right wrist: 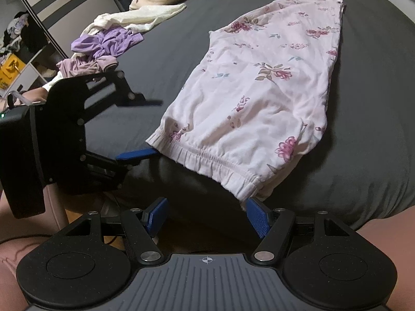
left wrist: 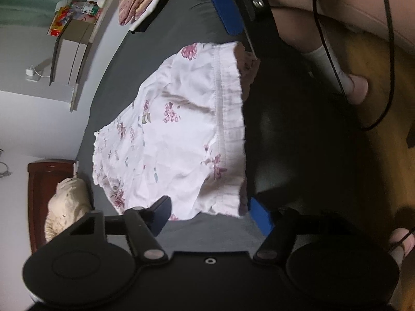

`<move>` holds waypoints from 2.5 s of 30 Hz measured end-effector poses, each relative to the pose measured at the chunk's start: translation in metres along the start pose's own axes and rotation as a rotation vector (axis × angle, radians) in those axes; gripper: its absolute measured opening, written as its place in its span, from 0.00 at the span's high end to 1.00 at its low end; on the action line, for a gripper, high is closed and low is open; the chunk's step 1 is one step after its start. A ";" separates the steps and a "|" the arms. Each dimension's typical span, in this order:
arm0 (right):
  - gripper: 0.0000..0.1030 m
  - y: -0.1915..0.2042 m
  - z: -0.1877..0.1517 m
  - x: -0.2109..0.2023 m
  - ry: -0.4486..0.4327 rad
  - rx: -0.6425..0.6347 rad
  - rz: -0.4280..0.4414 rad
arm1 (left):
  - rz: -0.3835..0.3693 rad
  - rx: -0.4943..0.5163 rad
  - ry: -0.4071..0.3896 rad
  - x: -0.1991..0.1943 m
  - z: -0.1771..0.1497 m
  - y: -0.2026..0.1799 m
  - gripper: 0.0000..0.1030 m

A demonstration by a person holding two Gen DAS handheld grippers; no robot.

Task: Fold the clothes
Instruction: 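Grasp the elastic waistband of the trousers with the left gripper, then grasp the waistband with the right gripper beside the left gripper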

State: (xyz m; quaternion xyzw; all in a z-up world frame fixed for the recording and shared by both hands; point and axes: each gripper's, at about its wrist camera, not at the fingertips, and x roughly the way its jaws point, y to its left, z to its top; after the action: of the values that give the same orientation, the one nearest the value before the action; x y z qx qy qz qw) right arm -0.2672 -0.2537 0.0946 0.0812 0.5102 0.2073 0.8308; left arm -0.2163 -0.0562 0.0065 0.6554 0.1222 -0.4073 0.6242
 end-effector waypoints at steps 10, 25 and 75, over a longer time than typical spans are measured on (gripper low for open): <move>0.34 0.015 -0.001 0.011 -0.047 -0.020 -0.036 | -0.054 -0.156 -0.008 0.002 0.010 0.017 0.88; 0.34 0.091 -0.018 0.042 -0.169 -0.639 -0.452 | -0.163 -0.465 -0.078 -0.004 -0.010 0.072 0.90; 0.61 0.065 -0.002 0.051 -0.293 -0.807 -0.541 | 0.035 -0.317 -0.197 0.023 0.013 0.058 0.70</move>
State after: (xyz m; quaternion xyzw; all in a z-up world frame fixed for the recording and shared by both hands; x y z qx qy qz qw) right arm -0.2655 -0.1737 0.0748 -0.3532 0.2704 0.1518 0.8827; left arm -0.1675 -0.0870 0.0341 0.5080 0.1116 -0.4342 0.7355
